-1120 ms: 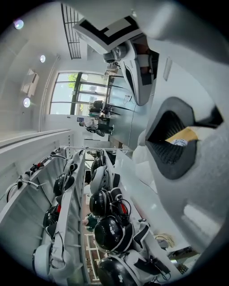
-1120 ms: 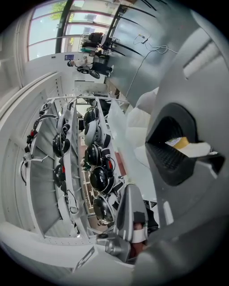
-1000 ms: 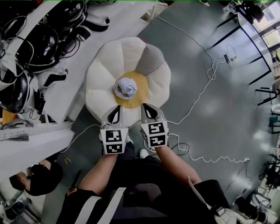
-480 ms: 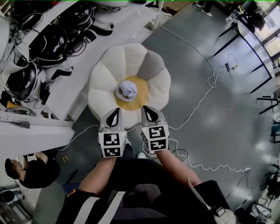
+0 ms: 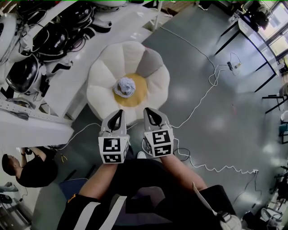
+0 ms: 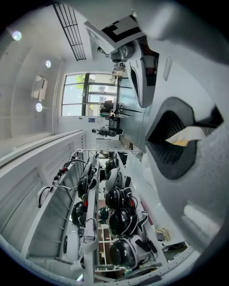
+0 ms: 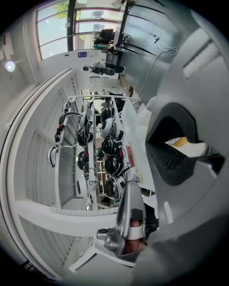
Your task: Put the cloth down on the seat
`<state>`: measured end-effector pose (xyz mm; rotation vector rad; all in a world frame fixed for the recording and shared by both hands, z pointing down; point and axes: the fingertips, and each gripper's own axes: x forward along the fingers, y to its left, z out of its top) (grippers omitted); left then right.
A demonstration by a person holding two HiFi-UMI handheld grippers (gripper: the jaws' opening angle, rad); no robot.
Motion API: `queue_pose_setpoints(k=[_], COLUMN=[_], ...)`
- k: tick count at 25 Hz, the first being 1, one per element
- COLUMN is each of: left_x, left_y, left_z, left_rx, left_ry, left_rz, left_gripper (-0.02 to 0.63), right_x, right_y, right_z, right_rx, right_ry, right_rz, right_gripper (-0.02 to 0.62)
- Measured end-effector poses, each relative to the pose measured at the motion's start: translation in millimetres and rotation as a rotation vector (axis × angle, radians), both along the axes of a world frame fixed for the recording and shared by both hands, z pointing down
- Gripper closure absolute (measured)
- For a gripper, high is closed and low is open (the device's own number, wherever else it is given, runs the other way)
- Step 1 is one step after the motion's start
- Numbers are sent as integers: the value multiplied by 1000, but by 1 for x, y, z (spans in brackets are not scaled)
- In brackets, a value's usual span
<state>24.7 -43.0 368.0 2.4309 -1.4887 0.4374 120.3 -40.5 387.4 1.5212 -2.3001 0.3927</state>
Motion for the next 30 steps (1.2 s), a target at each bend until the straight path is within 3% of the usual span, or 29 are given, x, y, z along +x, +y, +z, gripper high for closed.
queue_pose_setpoints(k=[13, 22, 30], left_x=[13, -2, -17], left_y=[100, 125, 155], left_z=[-39, -57, -66], left_rx=[52, 70, 94], left_ry=[-28, -59, -28], left_rz=[-42, -75, -42], left_gripper=[606, 606, 606], right_x=[8, 10, -7], right_y=[88, 114, 144], right_z=[-43, -69, -76], right_rx=[49, 92, 106], right_ry=[-60, -73, -49], right_rz=[-88, -98, -112], right_gripper=[594, 595, 595])
